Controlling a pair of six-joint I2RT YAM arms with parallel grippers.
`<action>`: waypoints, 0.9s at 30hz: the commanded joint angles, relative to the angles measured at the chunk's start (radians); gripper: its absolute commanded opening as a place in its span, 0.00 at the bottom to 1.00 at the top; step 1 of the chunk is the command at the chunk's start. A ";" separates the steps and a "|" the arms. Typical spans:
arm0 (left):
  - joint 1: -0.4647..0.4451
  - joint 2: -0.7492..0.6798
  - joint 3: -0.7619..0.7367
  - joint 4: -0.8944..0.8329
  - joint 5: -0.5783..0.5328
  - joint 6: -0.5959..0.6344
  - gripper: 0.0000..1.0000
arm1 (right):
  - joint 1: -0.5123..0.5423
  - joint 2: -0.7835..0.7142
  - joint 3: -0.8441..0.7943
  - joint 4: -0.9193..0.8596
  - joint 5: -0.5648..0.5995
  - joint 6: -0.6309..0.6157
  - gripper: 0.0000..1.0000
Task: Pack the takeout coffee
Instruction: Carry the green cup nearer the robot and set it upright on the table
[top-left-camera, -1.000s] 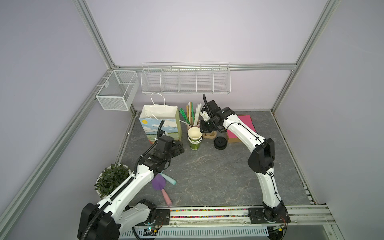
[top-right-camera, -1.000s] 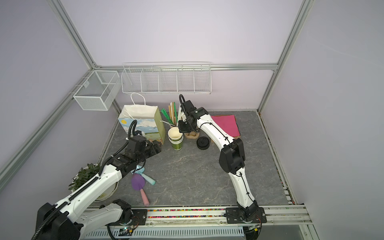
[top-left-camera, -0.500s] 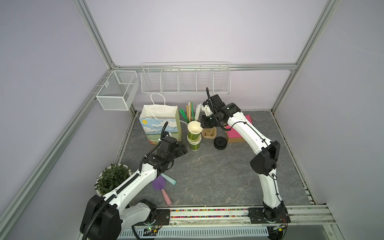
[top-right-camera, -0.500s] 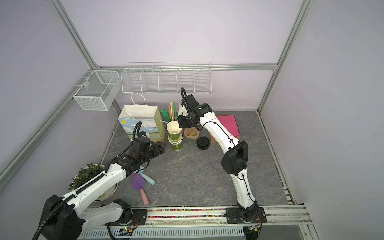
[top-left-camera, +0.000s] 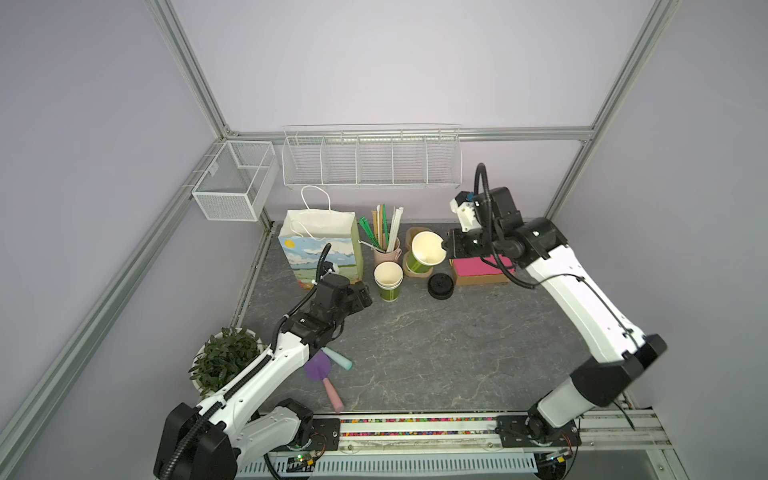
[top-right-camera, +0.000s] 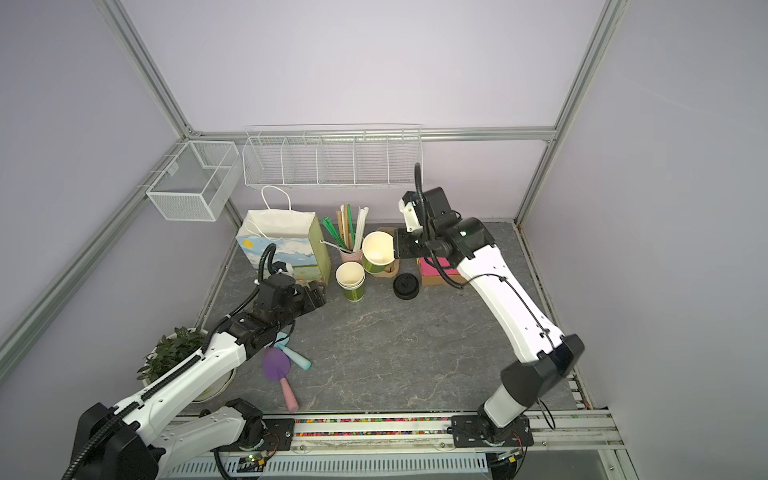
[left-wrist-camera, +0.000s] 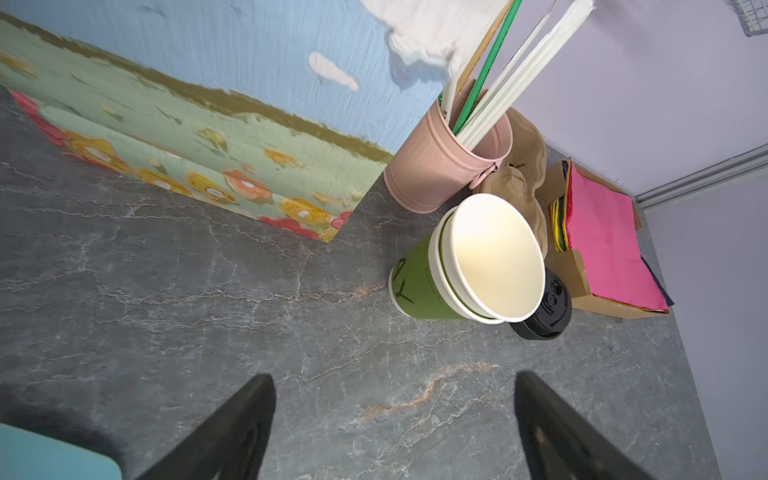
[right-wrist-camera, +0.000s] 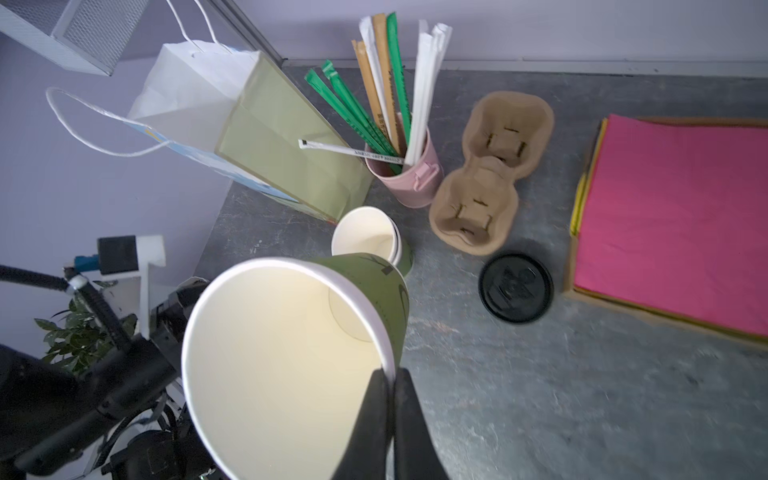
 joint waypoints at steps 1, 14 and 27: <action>-0.005 -0.012 0.034 -0.034 -0.034 0.018 0.92 | -0.005 -0.093 -0.237 0.084 0.071 0.021 0.07; -0.004 -0.004 0.041 -0.005 -0.006 -0.001 0.92 | -0.065 -0.290 -0.744 0.155 0.089 0.087 0.07; -0.004 0.030 0.036 0.011 0.015 -0.011 0.92 | -0.066 -0.251 -0.763 0.152 0.086 0.091 0.33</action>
